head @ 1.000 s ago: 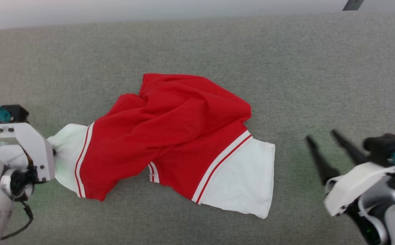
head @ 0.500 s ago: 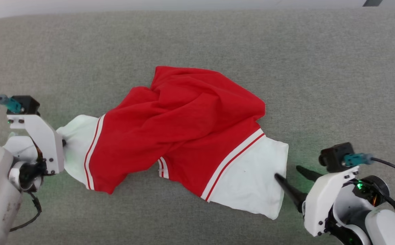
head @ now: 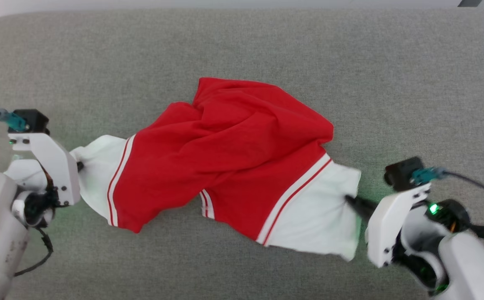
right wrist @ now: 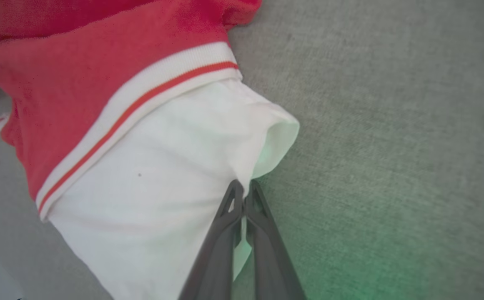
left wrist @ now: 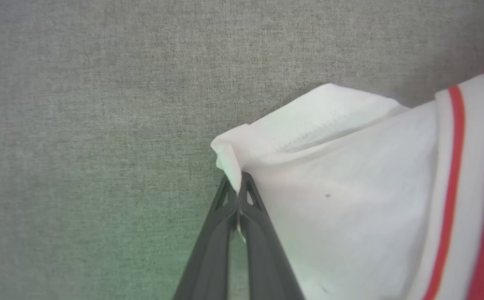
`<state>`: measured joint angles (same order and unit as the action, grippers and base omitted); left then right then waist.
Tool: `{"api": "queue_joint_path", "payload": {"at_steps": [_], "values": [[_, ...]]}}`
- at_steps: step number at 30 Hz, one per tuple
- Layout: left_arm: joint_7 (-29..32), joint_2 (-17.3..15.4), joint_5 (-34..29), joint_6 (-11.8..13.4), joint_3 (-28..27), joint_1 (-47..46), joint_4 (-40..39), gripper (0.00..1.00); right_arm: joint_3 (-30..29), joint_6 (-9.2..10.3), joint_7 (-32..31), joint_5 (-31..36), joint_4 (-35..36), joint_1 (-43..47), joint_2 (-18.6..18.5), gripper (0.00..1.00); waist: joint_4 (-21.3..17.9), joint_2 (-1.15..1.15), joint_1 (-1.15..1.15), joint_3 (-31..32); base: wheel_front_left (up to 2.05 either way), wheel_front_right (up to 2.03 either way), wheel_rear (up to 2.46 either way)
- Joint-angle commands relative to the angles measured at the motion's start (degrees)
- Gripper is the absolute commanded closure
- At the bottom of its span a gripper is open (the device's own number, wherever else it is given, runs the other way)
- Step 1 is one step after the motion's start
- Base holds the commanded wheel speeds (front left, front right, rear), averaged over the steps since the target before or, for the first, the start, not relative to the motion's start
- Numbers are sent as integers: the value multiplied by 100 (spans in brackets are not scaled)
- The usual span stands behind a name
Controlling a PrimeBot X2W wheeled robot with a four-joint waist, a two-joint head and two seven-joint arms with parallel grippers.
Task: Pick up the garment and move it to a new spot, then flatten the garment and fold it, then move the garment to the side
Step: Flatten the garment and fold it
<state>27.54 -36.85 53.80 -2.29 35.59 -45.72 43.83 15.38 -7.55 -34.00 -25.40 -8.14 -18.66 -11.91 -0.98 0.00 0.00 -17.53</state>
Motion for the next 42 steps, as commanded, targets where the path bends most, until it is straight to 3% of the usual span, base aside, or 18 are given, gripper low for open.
{"api": "queue_joint_path", "payload": {"at_steps": [1,13,23,32,42], "values": [[3,-51,-11,5,9,20,81,100,-65,13,10,-44,-40,-75,-37,100,4,0,0,22,0,0,0],[203,-250,-77,-114,-21,-648,-537,100,-654,12,-24,-597,132,-1242,-534,100,59,0,0,676,0,0,0],[291,-325,-53,132,-305,-1504,-1146,100,-927,11,250,-1156,-299,-2728,-786,100,114,0,0,1213,0,0,0],[-109,-196,-256,303,-552,-2529,-1194,100,-1182,11,891,-1141,-1043,-3917,-667,100,137,0,0,1414,0,0,0],[-346,32,-431,243,-531,-3258,-923,100,-1333,11,1244,-1134,-1705,-4724,-528,100,114,0,0,1248,0,0,0]]}}
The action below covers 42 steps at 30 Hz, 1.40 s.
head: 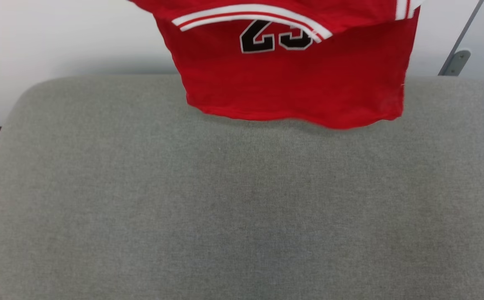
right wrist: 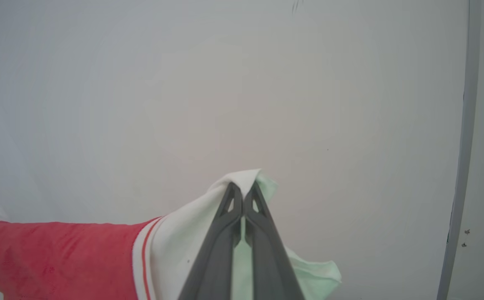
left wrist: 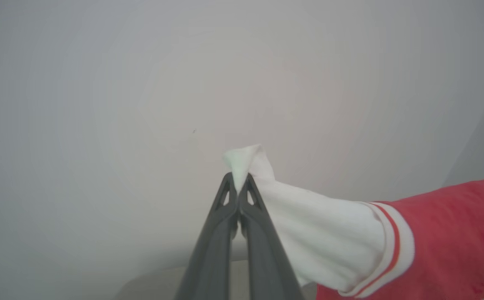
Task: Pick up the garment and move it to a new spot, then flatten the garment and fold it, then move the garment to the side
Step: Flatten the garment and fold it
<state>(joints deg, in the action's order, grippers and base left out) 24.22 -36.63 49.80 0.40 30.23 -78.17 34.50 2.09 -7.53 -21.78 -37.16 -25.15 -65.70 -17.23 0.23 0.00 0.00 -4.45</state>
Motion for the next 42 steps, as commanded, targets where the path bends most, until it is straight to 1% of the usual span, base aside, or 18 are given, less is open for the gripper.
{"api": "queue_joint_path", "payload": {"at_steps": [1,8,15,18,21,22,25,26,29,32,36,39,41,42], "values": [[-32,39,-37,-29,6,-62,33,100,-39,9,53,52,-61,-75,15,100,-9,0,0,-121,0,0,0],[-375,243,-250,5,69,-497,243,100,32,9,596,368,-454,-538,-37,100,-45,0,0,-852,0,0,0],[-1040,637,-497,88,68,-1196,791,100,188,9,1603,938,-1071,-1258,-13,100,-78,0,0,-1832,0,0,0],[-1553,839,-631,139,35,-1576,1065,100,287,10,2325,1293,-1343,-1616,-33,100,-46,0,0,-2185,0,0,0],[-2256,1022,-785,221,-19,-1923,1309,100,369,9,3234,1712,-1592,-1922,-77,100,27,0,0,-2478,0,0,0],[-2492,1085,-824,199,-36,-2001,1382,100,388,9,3427,1844,-1673,-1999,-75,100,54,0,0,-2554,0,0,0],[-3261,1215,-874,130,-128,-2188,1567,100,469,9,3682,2300,-1718,-2164,-119,100,142,0,0,-2747,0,0,0],[-3442,1251,-890,84,-121,-2173,1647,100,536,9,3691,2433,-1593,-2137,-131,100,178,0,0,-2790,0,0,0],[-3715,1308,-883,-104,-117,-1992,1867,100,750,10,3690,2547,-1432,-1705,-129,100,247,0,0,-2832,0,0,0],[-3814,1345,-832,-245,-103,-1678,2072,100,1048,10,3690,2320,-1528,-1353,-184,100,295,0,0,-2747,0,0,0],[-3723,1390,-729,-359,-39,-1121,2343,100,1485,10,3693,1686,-1747,-724,-283,100,325,0,0,-2477,0,0,0],[-3356,1409,-585,-431,-4,-645,2547,100,1744,10,3520,985,-1759,-321,-356,100,306,0,0,-2221,0,0,0],[-3064,1409,-483,-464,28,-359,2602,100,1852,10,3212,417,-1667,-28,-435,100,284,0,0,-2032,0,0,0],[-2946,1383,-517,-481,85,-217,2600,100,1964,10,3040,238,-1577,116,-545,100,275,0,0,-1928,0,0,0]]}}
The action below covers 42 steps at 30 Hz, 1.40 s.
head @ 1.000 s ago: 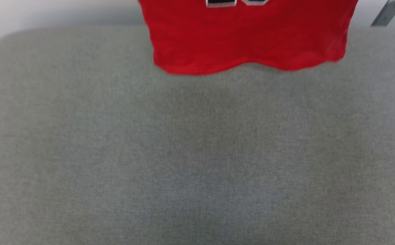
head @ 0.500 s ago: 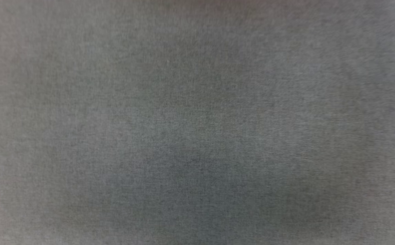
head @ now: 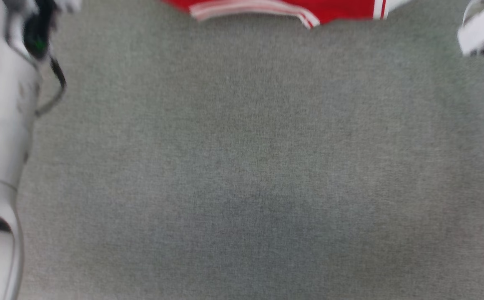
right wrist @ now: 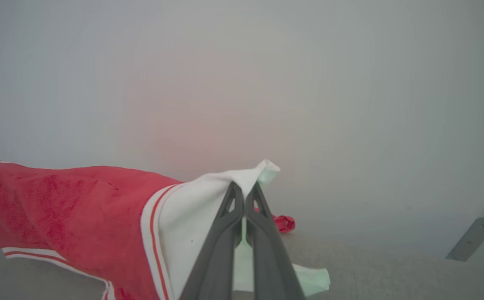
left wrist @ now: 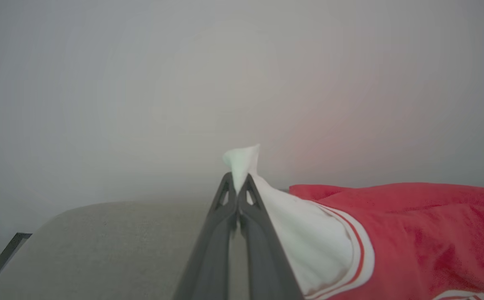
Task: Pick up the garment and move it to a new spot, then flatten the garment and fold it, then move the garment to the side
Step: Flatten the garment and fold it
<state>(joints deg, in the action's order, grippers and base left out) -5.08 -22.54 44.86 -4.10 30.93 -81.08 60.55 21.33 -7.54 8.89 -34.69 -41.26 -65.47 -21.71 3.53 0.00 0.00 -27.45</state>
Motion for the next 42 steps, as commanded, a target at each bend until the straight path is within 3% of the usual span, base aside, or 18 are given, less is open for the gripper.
{"api": "queue_joint_path", "payload": {"at_steps": [1,6,11,16,19,24,31,37,42], "values": [[91,-60,6,-41,31,207,-42,100,137,11,-218,-211,133,236,-208,100,-65,0,0,460,0,0,0],[599,-215,107,-39,167,1120,-353,100,419,11,-1084,-1067,675,1020,-716,100,-116,0,0,962,0,0,0],[849,-502,238,183,152,1947,-914,100,528,11,-1678,-1443,1075,1694,-1054,100,-178,0,0,1333,0,0,0],[1405,-1056,448,592,130,3130,-2178,100,427,11,-2420,-1879,1535,2517,-1404,100,-222,0,0,1732,0,0,0],[1860,-1464,661,977,90,4013,-3290,100,338,11,-2860,-2074,1814,3075,-1572,100,-236,0,0,1916,0,0,0],[2509,-2195,1115,1824,-65,5566,-5415,100,138,11,-3528,-2357,2331,3987,-1885,100,-237,0,0,2020,0,0,0],[2858,-2976,1515,2916,-285,7273,-7485,100,-349,11,-4445,-2645,2988,5132,-2181,100,-175,0,0,1921,0,0,0],[2612,-3012,1572,3209,-328,7939,-7982,100,-868,11,-4918,-2542,3340,5837,-2117,100,-116,0,0,1708,0,0,0],[2356,-2729,1445,3120,-147,8040,-7693,100,-1178,11,-4871,-2021,3259,5993,-1678,100,-95,0,0,1516,0,0,0]]}}
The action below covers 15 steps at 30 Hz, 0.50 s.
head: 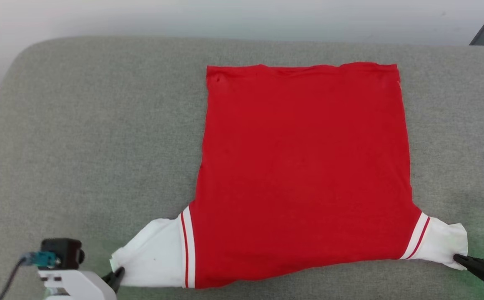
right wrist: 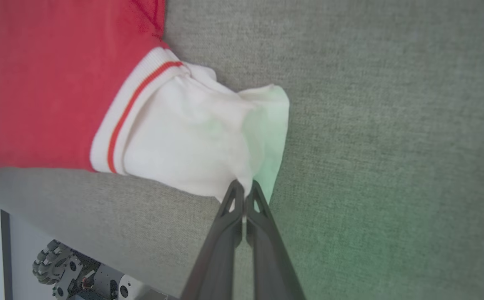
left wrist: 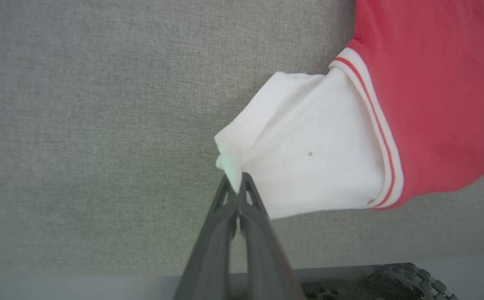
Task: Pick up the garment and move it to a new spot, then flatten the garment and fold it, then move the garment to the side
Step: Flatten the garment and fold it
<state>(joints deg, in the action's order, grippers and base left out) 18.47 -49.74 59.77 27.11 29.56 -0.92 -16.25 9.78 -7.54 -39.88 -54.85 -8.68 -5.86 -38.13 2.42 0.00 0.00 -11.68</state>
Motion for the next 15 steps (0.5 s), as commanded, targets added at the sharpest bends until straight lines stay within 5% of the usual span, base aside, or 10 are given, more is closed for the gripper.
{"api": "queue_joint_path", "payload": {"at_steps": [1,4,5,6,8,9,11,15], "values": [[-44,53,-89,-35,37,-7,76,100,-49,11,37,175,-41,4,45,100,19,0,0,-93,0,0,0],[-185,284,-177,-130,146,-157,320,100,-17,11,99,515,-172,-101,348,100,25,0,0,-182,0,0,0],[-221,338,-221,-158,187,-194,398,100,-4,11,127,628,-226,-146,431,94,25,0,0,-208,0,0,0],[-269,401,-260,-192,221,-242,478,100,17,11,170,789,-275,-192,489,73,26,0,0,-240,0,0,0],[-350,524,-311,-252,273,-326,630,100,119,12,144,933,-364,-230,610,71,31,0,0,-291,0,0,0],[-391,566,-349,-274,292,-363,697,100,140,12,138,1001,-390,-252,670,60,30,0,0,-314,0,0,0],[-477,667,-339,-329,283,-421,780,100,176,12,162,1123,-368,-338,723,0,34,0,0,-361,0,0,0],[-593,748,-394,-421,299,-494,863,100,48,18,105,1205,-162,-444,624,0,38,0,0,-442,0,0,0]]}}
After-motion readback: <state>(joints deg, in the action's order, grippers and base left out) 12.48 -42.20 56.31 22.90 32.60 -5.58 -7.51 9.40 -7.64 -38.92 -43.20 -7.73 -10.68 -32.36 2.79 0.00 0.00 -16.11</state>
